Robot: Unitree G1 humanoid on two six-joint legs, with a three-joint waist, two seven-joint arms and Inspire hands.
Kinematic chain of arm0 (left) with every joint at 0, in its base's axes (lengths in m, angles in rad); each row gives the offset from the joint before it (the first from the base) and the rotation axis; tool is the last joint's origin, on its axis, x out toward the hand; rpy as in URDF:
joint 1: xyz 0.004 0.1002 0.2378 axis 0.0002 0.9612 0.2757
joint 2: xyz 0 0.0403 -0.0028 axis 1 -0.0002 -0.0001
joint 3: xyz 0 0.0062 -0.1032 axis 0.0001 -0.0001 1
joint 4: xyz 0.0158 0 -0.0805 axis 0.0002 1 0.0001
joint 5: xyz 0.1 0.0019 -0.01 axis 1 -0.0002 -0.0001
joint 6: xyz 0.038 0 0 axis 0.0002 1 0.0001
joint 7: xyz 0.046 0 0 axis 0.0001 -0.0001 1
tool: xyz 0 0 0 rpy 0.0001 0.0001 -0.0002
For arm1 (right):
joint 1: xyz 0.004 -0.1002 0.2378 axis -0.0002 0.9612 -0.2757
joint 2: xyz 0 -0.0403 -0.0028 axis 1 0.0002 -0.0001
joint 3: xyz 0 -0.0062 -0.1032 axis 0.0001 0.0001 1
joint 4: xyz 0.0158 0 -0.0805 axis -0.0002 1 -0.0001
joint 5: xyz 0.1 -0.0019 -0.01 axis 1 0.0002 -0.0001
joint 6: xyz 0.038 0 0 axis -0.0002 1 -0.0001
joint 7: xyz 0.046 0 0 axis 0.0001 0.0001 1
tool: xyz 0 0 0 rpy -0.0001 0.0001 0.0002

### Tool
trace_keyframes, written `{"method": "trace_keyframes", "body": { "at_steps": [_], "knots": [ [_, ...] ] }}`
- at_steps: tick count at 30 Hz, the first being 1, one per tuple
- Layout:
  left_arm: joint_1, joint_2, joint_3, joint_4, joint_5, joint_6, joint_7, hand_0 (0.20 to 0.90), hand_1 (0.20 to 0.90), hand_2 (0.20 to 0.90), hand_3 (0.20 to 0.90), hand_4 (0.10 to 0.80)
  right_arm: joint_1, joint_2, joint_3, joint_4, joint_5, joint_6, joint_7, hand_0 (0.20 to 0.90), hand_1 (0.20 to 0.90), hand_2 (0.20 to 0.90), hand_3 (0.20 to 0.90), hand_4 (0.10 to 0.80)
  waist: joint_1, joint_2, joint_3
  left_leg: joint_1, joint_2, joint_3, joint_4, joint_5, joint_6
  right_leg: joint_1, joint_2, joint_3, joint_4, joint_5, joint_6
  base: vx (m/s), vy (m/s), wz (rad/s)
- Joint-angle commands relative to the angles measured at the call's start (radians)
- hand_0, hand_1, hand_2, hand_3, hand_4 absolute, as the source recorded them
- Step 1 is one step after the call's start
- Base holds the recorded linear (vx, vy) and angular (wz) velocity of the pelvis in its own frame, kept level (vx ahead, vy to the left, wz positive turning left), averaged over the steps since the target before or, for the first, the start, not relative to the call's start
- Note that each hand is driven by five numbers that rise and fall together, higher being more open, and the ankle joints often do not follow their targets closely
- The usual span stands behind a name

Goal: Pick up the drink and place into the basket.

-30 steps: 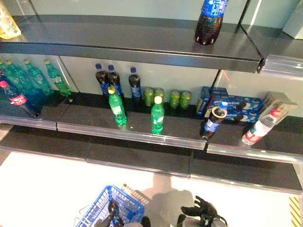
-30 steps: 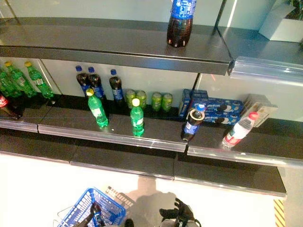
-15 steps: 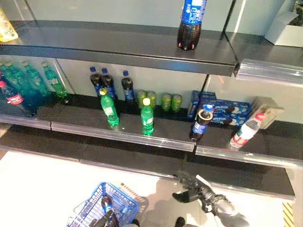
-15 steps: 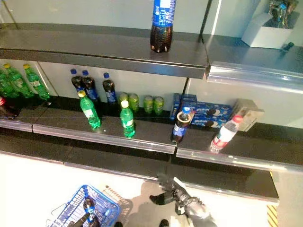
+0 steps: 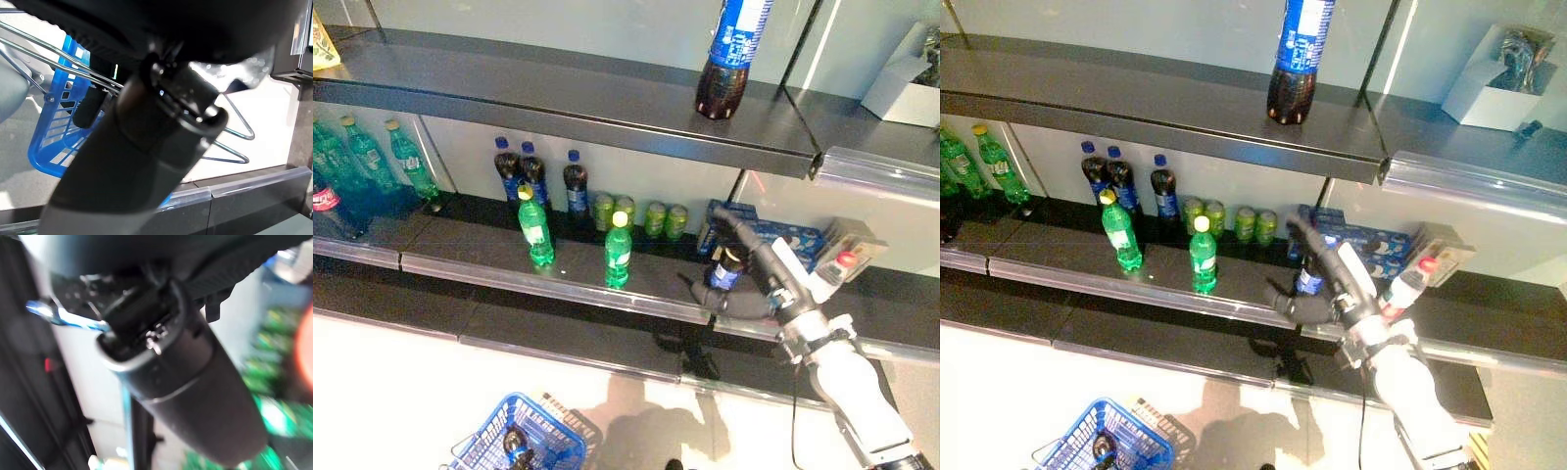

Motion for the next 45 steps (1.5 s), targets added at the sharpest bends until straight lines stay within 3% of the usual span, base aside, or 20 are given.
{"method": "trace_keyframes", "body": {
  "at_steps": [1,7,13,26,33,45],
  "knots": [
    [-0.09,-0.017,0.018,-0.092,0.022,-0.09,-0.071,0.3,0.3,0.3,0.2,0.1,-0.116,-0.024,-0.102,-0.099,-0.051,-0.068,-0.227,0.9,0.9,0.9,0.9,0.8,0.021,0.031,0.004,0.061,0.065,-0.002,0.091,-0.122,-0.05,-0.021,-0.052,0.014,0.037,0.001,0.076,0.0,0.0,0.0],
    [-0.08,-0.04,0.012,-0.093,0.042,-0.096,-0.06,0.3,0.3,0.3,0.2,0.1,-0.087,0.025,-0.089,-0.102,-0.067,0.038,-0.385,0.9,0.9,0.9,0.9,0.8,0.027,0.038,0.007,0.058,0.057,-0.009,0.109,-0.141,-0.039,-0.023,-0.059,0.013,0.051,-0.007,0.077,0.008,0.001,-0.02],
    [-0.093,-0.025,-0.008,-0.102,0.022,-0.097,-0.048,0.3,0.3,0.3,0.2,0.1,-0.077,0.054,-0.031,-0.044,-0.033,0.085,-0.384,0.9,0.9,0.9,0.9,0.8,0.027,0.044,0.034,0.02,0.056,-0.012,0.175,-0.161,-0.028,-0.056,-0.067,0.005,0.111,-0.029,0.068,0.024,0.0,-0.02],
    [-0.217,0.001,-0.127,-0.181,-0.097,-0.135,-0.004,0.3,0.3,0.3,0.2,0.1,-0.277,0.063,0.111,0.092,-0.039,0.038,-0.511,0.9,0.9,0.9,0.9,0.8,0.036,0.073,0.244,-0.218,0.058,-0.081,0.398,-0.179,-0.022,-0.237,-0.067,0.022,0.291,-0.088,0.011,-0.087,-0.008,0.02],
    [-0.242,-0.002,-0.172,-0.24,-0.131,-0.163,-0.034,0.3,0.3,0.3,0.2,0.1,-0.35,0.081,0.11,0.112,0.067,0.012,-0.6,0.9,0.9,0.9,0.9,0.8,0.041,0.081,0.316,-0.294,0.06,-0.098,0.46,-0.18,-0.018,-0.303,-0.075,0.029,0.353,-0.099,-0.004,-0.023,-0.001,-0.02],
    [-0.263,-0.008,-0.192,-0.291,-0.152,-0.17,-0.046,0.3,0.3,0.3,0.2,0.1,-0.485,0.144,0.1,0.122,0.042,0.066,-0.672,0.9,0.9,0.9,0.9,0.8,0.047,0.119,0.407,-0.383,0.054,-0.118,0.497,-0.122,-0.027,-0.377,-0.068,0.045,0.397,-0.1,-0.026,-0.013,0.005,-0.03]
  ]
}}
